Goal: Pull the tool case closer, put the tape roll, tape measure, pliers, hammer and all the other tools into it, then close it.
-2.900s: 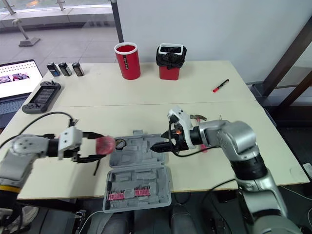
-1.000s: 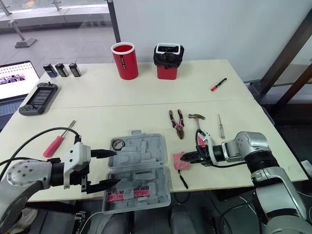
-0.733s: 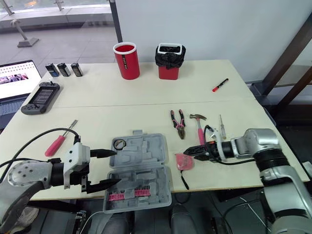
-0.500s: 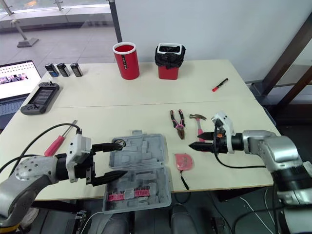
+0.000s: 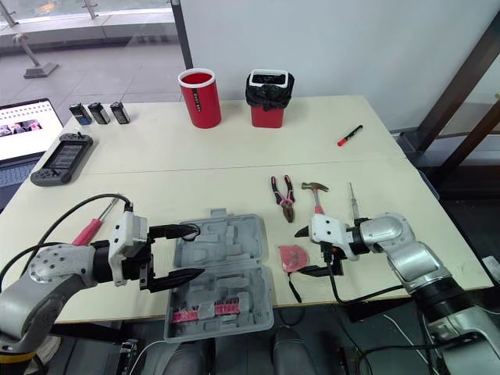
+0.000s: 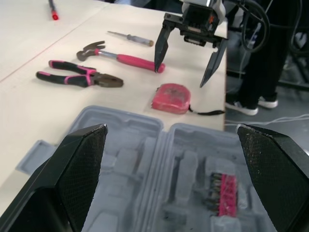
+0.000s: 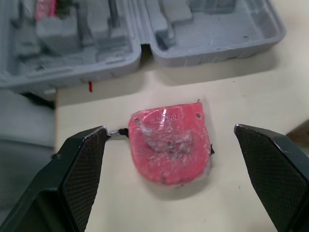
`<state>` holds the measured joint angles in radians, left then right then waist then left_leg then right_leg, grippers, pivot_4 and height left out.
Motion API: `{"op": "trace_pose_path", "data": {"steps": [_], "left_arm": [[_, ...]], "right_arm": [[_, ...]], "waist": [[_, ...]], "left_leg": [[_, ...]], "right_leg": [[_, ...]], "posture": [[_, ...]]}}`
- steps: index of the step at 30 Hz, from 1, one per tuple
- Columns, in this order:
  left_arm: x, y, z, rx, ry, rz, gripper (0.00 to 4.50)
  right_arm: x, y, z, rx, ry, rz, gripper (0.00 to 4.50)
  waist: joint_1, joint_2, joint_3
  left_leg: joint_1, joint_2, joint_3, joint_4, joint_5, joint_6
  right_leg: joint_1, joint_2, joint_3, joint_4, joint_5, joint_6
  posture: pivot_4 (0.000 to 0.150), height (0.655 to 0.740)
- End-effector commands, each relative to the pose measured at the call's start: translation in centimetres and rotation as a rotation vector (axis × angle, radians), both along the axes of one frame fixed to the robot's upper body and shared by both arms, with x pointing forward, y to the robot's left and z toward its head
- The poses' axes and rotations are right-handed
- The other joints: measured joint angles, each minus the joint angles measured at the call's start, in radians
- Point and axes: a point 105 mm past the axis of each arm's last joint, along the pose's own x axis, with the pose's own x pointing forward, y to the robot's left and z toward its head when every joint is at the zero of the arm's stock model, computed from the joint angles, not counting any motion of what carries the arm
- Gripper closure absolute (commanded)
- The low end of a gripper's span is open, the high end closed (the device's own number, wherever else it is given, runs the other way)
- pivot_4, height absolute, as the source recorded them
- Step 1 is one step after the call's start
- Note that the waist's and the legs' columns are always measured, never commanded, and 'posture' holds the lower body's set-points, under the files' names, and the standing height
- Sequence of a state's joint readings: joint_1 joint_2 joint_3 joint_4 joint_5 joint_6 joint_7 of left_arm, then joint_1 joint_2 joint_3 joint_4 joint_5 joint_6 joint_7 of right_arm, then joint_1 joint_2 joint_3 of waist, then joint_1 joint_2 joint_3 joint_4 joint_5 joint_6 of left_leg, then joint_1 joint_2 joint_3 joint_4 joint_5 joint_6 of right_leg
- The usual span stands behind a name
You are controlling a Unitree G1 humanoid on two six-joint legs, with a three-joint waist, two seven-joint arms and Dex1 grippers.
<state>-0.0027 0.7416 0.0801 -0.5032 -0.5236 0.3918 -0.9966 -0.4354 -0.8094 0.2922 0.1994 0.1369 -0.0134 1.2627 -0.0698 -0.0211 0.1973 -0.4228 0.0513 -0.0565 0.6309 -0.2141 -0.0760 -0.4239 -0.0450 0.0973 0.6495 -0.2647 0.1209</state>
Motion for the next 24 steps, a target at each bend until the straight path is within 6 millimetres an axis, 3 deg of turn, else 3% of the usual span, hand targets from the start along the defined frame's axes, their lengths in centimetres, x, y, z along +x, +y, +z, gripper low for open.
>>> {"op": "trace_pose_path", "data": {"steps": [1, 12, 19, 24], "left_arm": [[0.0, 0.4, 0.6, 0.038, -0.081, 0.018, 0.00], [-1.4, 1.5, -1.1, 0.071, -0.002, 0.047, 0.00], [-1.7, 2.6, -2.6, 0.106, 0.023, 0.084, 0.00], [-1.9, 4.3, -3.1, 0.130, 0.036, 0.115, 0.00]], "right_arm": [[0.9, 0.3, -0.1, -0.030, -0.069, 0.033, 0.03], [1.2, 0.3, -1.5, -0.087, -0.027, 0.101, 0.03], [1.3, 1.4, -2.2, -0.098, 0.004, 0.088, 0.03], [1.4, 1.1, -1.5, -0.139, -0.003, 0.069, 1.63]], "waist": [[0.001, 0.000, 0.000], [0.001, 0.000, 0.000], [0.001, 0.000, 0.000], [0.001, 0.000, 0.000]], "left_leg": [[0.000, 0.000, 0.000, 0.000, 0.000, 0.000], [0.003, 0.000, 0.000, -0.001, 0.000, 0.000], [0.004, 0.000, 0.000, -0.001, 0.000, 0.000], [0.005, 0.000, 0.000, -0.001, 0.000, 0.000]], "right_leg": [[0.000, 0.000, 0.000, 0.000, 0.000, 0.000], [0.003, 0.000, 0.000, 0.000, 0.000, 0.000], [0.004, 0.000, 0.000, 0.000, 0.000, 0.000], [0.004, 0.000, 0.000, 0.000, 0.000, 0.000]], "posture": [[0.150, 0.7400], [0.150, 0.7400], [0.150, 0.7400], [0.150, 0.7400]]}}
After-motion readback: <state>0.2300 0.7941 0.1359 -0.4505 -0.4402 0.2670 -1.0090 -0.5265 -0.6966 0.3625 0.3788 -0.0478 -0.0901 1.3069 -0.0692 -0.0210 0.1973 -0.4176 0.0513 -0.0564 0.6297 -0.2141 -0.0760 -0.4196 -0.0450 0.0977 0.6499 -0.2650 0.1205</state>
